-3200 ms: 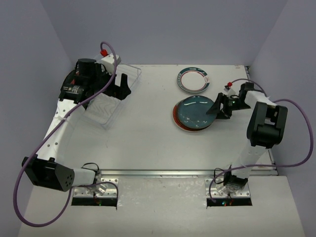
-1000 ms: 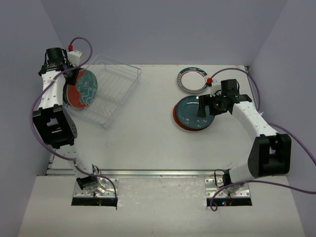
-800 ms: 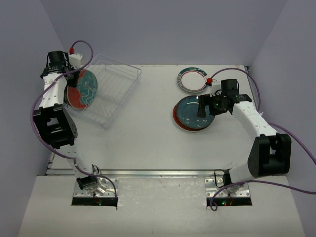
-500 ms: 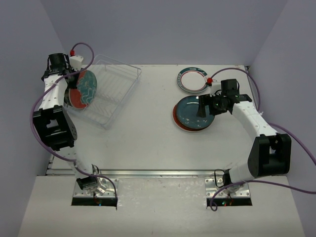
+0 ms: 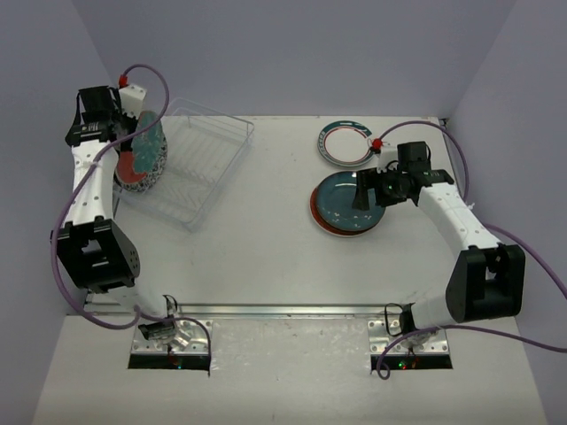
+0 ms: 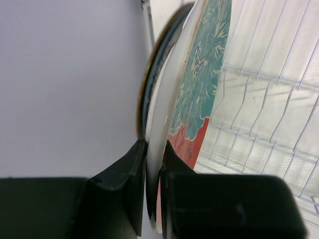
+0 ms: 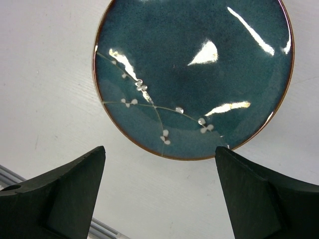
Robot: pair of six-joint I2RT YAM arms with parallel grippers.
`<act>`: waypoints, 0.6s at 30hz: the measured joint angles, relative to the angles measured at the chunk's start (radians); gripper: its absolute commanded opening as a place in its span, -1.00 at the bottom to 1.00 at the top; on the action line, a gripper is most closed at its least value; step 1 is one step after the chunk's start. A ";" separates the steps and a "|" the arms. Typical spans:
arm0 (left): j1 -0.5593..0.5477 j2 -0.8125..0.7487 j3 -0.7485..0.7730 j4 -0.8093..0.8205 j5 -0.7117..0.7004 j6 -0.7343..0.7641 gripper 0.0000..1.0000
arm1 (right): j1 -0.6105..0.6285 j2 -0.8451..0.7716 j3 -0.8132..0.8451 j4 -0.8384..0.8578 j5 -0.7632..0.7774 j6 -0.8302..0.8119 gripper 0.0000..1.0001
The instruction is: Unload the plates from the dish rack
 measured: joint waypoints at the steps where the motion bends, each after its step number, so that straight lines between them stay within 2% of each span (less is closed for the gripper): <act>1: -0.004 -0.025 -0.002 0.010 -0.004 -0.002 -1.00 | 0.000 -0.004 0.000 0.000 0.000 0.001 0.81; 8: -0.098 -0.208 -0.007 0.050 0.028 0.011 -1.00 | 0.000 -0.028 0.000 0.000 -0.021 0.007 0.81; 14: -0.158 -0.251 0.086 -0.099 0.303 -0.028 -1.00 | 0.000 -0.072 0.000 0.011 -0.151 0.037 0.81; 18: -0.178 -0.312 0.003 -0.143 0.511 -0.120 -1.00 | 0.003 -0.114 0.000 0.056 -0.287 0.083 0.81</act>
